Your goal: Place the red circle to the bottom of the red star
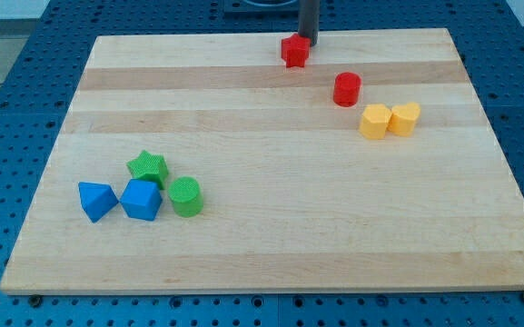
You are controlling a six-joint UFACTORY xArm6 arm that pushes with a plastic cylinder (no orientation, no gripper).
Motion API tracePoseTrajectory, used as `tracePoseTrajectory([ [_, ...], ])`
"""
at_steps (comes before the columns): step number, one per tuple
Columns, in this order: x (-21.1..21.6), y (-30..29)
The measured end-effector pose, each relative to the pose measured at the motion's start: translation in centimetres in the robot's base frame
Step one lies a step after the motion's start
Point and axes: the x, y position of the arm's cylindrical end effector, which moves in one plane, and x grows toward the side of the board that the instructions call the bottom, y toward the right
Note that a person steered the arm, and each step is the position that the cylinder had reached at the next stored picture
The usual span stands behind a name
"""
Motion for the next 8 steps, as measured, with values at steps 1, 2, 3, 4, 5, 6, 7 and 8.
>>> tracePoseTrajectory([
  [1, 0.7, -0.3],
  [2, 0.7, 0.2],
  [3, 3.0, 8.5],
  [4, 9.5, 13.5],
  [5, 12.3, 12.4],
  [6, 12.3, 8.8],
  [7, 11.7, 6.4],
  [8, 11.5, 3.3],
])
